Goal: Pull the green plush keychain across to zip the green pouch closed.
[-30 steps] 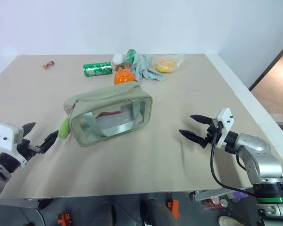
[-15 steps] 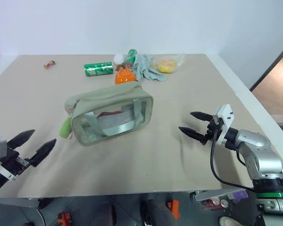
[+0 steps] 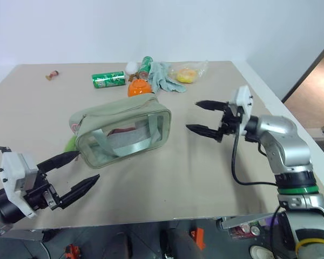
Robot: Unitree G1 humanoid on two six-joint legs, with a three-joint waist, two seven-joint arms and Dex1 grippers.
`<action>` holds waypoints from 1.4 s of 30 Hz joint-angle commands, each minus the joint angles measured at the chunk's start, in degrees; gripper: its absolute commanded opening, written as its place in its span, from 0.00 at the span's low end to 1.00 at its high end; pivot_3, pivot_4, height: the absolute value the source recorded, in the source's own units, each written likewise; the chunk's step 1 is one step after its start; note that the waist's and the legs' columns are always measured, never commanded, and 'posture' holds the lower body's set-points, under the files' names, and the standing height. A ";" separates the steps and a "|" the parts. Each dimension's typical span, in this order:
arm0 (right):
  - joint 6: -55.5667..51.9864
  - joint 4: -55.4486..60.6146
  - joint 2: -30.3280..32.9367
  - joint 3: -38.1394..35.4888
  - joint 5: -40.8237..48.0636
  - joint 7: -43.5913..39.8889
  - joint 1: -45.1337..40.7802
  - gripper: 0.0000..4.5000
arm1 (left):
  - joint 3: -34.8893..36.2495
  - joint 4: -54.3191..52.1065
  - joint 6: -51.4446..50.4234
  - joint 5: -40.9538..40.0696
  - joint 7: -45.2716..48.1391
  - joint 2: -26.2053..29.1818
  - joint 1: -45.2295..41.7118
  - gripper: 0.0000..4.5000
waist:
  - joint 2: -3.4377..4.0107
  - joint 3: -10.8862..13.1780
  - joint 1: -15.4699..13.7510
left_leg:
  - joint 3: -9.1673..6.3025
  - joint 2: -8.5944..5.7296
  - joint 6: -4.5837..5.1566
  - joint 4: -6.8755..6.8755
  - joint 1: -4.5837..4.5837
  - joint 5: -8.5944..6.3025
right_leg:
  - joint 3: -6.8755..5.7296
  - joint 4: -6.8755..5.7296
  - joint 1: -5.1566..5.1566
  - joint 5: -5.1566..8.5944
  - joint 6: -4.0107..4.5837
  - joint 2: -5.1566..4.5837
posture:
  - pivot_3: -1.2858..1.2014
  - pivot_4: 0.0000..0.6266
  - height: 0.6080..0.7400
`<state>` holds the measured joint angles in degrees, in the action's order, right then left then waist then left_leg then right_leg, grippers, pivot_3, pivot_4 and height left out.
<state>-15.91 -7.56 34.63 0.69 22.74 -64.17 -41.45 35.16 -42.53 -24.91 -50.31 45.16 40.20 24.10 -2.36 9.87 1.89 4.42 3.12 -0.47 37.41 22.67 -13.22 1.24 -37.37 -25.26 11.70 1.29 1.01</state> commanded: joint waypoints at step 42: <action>5.23 -3.31 -2.62 0.37 -2.74 -6.86 -6.59 0.01 | -13.48 2.59 4.29 10.27 -9.37 -6.29 -14.31 1.00 | 0.01 0.00 -0.81 | 0.04 0.13 0.00 0.00 0.11 0.00 | 0.05 0.00 -0.07 -0.24 -0.19 0.00 | 0.52 0.24 1.00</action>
<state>-9.48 -15.12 30.30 4.34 17.90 -71.95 -47.87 21.33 -39.26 -21.20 -39.95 35.49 33.05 10.41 -2.35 9.87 1.08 4.45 3.22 -0.47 37.42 22.80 -13.23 1.27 -37.37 -25.33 11.48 1.07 0.98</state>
